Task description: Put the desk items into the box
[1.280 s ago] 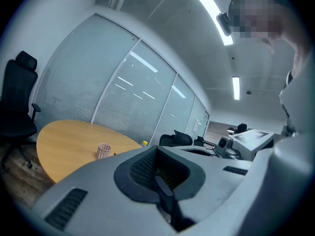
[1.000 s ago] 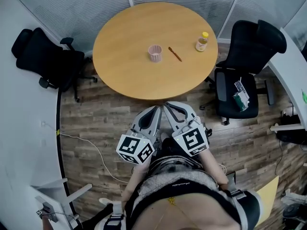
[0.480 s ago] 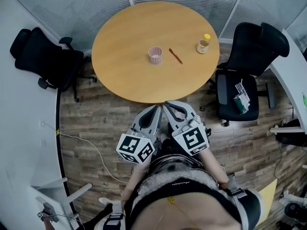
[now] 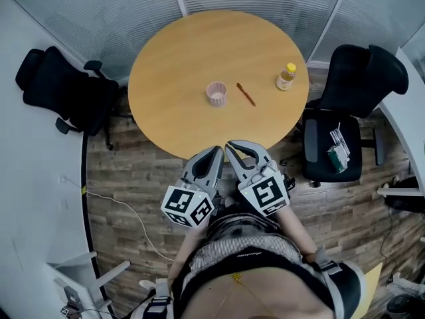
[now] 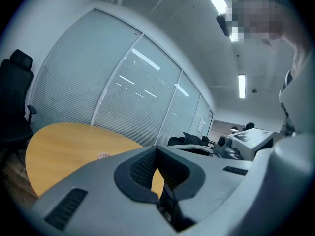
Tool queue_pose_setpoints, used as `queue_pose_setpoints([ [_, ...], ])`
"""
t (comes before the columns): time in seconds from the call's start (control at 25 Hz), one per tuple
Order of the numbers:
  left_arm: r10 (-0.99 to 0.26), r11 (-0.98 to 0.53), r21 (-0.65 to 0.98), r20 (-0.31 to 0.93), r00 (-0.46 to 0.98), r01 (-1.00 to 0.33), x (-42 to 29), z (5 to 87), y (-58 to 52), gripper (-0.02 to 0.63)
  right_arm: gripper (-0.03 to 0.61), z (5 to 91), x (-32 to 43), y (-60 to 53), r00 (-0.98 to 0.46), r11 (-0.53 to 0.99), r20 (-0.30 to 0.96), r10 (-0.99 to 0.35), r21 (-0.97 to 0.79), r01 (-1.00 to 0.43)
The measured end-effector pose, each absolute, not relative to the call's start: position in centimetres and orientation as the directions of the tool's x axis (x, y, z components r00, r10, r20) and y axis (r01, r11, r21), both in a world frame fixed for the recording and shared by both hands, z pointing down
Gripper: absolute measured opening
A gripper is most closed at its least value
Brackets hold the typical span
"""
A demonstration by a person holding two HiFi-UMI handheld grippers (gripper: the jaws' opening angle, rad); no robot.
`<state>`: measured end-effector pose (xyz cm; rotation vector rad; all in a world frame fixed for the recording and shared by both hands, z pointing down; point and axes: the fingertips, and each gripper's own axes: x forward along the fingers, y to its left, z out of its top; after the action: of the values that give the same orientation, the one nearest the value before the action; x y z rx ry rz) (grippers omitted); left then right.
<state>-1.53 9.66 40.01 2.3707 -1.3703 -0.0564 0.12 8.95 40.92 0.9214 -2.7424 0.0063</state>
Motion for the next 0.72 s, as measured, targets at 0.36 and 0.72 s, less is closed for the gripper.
queue_pose_setpoints([
  [0.36, -0.852, -0.413, 0.359, 0.174, 0.494, -0.837, -1.6, 40.1, 5.1, 0.002, 0.028, 40.9, -0.3, 4.3, -0.791, 0.82, 0.232, -0.566, 0.058, -0.57],
  [0.72, -0.875, -0.371, 0.352, 0.176, 0.451, -0.859, -0.9, 39.8, 1.9, 0.002, 0.028, 40.7, 0.4, 1.0, -0.82, 0.848, 0.225, -0.526, 0.066, -0.526],
])
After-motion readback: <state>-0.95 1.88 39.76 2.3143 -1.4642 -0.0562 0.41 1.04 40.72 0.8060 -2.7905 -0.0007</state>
